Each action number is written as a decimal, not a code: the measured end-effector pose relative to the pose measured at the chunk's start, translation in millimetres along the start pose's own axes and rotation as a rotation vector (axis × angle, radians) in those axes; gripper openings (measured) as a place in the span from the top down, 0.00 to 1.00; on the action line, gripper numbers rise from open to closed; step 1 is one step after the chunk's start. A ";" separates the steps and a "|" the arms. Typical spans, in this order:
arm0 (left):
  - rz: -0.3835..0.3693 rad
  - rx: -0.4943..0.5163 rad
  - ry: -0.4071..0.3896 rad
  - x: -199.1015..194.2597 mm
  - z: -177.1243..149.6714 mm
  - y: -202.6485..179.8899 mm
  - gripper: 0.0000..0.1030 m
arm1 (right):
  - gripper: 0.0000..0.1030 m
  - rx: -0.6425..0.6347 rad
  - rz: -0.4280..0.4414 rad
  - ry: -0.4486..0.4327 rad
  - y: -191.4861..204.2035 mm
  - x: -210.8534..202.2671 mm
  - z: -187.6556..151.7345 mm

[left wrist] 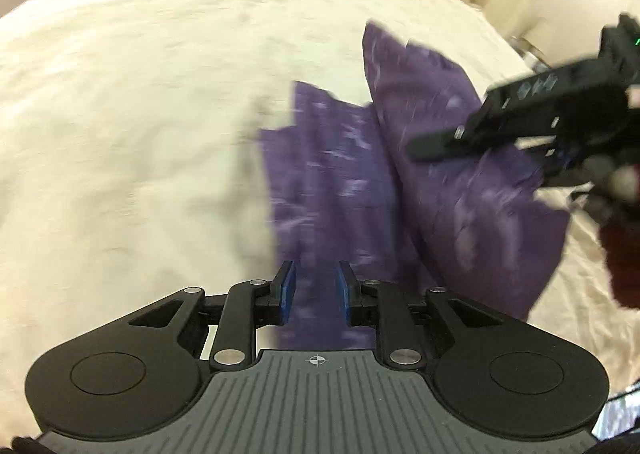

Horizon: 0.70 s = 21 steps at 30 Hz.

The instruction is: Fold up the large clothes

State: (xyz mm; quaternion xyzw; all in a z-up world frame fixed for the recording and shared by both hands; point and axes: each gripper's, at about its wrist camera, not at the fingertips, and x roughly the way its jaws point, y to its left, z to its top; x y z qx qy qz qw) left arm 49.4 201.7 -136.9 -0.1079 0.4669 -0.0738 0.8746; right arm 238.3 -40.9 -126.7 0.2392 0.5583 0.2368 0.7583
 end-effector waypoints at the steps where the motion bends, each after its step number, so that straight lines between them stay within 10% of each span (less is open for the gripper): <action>1: 0.012 -0.009 -0.003 -2.0 0.0 5.7 0.79 | 0.65 -0.013 -0.013 0.006 1.9 11.6 -1.4; 7: 0.036 -0.042 -0.026 -13.7 0.2 20.5 0.78 | 0.28 -0.072 0.033 0.035 13.1 46.2 -9.6; 14: -0.015 -0.013 -0.138 -40.2 18.9 14.8 0.69 | 0.26 -0.095 0.116 -0.058 8.7 -1.6 -14.1; 21: -0.155 0.168 -0.224 -26.7 50.7 -33.7 0.54 | 0.26 -0.101 -0.017 -0.193 -24.5 -61.9 -21.5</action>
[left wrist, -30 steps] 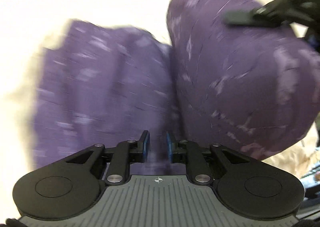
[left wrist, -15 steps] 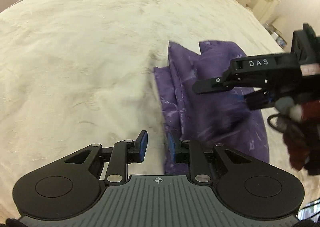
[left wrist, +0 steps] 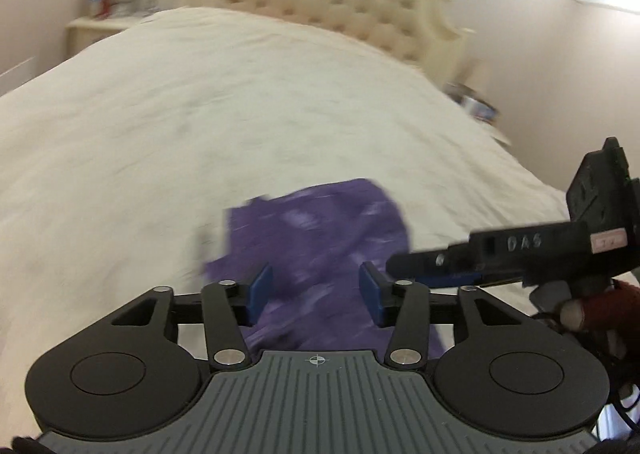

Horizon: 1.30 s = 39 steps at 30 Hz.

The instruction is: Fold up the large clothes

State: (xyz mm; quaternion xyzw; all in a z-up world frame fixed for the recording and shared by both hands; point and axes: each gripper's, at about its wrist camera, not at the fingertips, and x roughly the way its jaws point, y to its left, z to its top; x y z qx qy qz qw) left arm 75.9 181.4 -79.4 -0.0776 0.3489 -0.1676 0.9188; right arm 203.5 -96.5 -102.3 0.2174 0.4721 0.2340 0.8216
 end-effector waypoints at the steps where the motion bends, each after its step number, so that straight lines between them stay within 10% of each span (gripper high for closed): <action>1: -0.004 0.027 0.003 8.9 0.6 -4.2 0.54 | 0.26 0.004 -0.023 -0.006 -5.5 -3.2 -0.1; 10: 0.100 0.033 0.261 59.8 -57.9 20.5 0.54 | 0.26 0.060 -0.107 0.001 -16.7 -2.4 -21.7; 28: 0.096 -0.106 0.208 41.1 -73.2 36.4 0.51 | 0.26 -0.488 -0.023 0.007 121.0 95.1 47.1; 34: 0.087 -0.139 0.190 38.2 -75.6 41.1 0.50 | 0.30 -0.783 0.041 0.178 137.7 136.1 55.7; 39: 0.079 -0.195 0.179 33.1 -81.0 47.2 0.48 | 0.53 -0.952 0.011 0.311 133.0 158.8 54.4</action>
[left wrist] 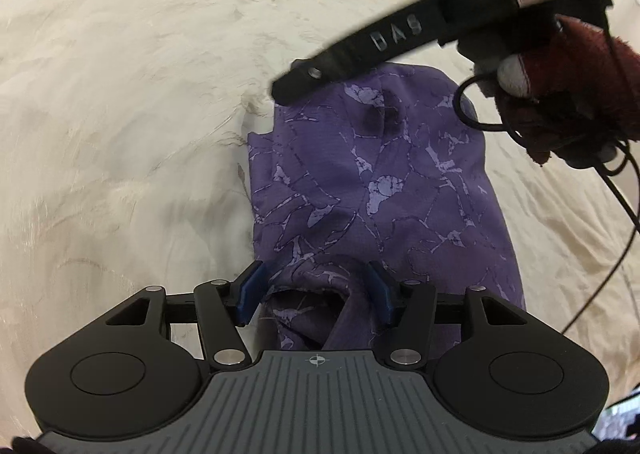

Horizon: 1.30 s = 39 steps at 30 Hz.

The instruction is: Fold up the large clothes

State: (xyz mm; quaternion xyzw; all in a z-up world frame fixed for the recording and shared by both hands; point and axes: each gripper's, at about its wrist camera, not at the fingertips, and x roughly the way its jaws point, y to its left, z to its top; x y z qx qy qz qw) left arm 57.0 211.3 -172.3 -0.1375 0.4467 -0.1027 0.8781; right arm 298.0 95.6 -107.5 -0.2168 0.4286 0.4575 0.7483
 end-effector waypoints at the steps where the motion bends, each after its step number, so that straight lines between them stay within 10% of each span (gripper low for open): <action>1: -0.002 -0.015 0.001 -0.4 -1.5 2.1 0.47 | 0.64 -0.011 0.010 0.013 -1.7 1.5 -0.3; 2: -0.004 -0.029 0.005 0.7 -2.3 3.8 0.45 | 0.85 -0.009 0.026 0.020 -4.6 2.6 0.1; 11: -0.037 -0.106 0.057 6.9 -19.5 8.7 0.44 | 0.89 0.214 -0.037 0.034 -45.4 25.3 -2.1; 24: -0.010 0.018 0.077 -33.6 -11.1 3.1 0.45 | 0.53 0.575 -0.135 -0.368 -81.6 -90.2 -64.3; 32: -0.048 0.164 -0.073 -50.3 26.3 -19.4 0.45 | 0.51 0.658 -0.341 -0.293 -77.4 -125.9 -152.9; 39: -0.052 0.168 -0.031 -5.1 33.2 -32.3 0.45 | 0.51 0.685 -0.327 -0.234 -58.1 -97.6 -169.0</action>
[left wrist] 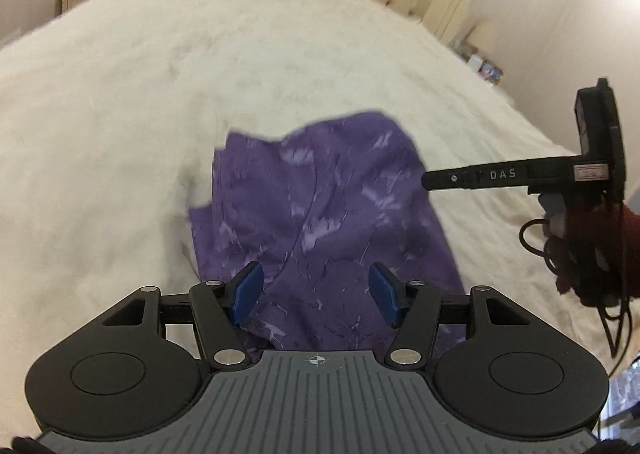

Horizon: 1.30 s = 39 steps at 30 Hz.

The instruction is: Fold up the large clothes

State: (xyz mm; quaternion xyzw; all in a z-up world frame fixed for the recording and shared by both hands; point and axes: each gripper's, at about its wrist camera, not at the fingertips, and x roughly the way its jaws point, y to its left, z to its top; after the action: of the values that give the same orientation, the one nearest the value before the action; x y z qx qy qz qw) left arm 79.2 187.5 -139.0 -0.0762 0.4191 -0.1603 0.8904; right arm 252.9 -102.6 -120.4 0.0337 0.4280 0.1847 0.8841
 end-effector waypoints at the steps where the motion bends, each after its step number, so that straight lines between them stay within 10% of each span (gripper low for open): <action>1: 0.013 -0.011 0.026 6.1 -2.4 2.3 0.45 | 0.51 0.005 0.004 0.010 1.3 7.6 0.5; 6: 0.122 0.017 0.131 22.4 -18.5 13.8 0.42 | 0.51 -0.011 -0.003 0.082 7.3 57.2 16.3; 15: 0.046 -0.193 0.180 22.3 -21.0 40.2 0.35 | 0.37 -0.030 0.043 0.110 6.1 74.7 36.2; 20: -0.006 -0.287 0.135 8.1 -21.3 54.1 0.25 | 0.05 0.124 0.091 0.023 -23.1 35.9 24.5; 39: -0.218 -0.529 0.279 82.7 -34.2 74.9 0.00 | 0.00 0.696 0.408 0.183 -70.5 88.5 -57.4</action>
State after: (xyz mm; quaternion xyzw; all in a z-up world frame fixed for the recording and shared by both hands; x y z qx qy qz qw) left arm 118.8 228.6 -240.7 -0.3267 0.5538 -0.1492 0.7512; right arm 279.8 -142.4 -237.8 0.3984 0.5262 0.2024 0.7235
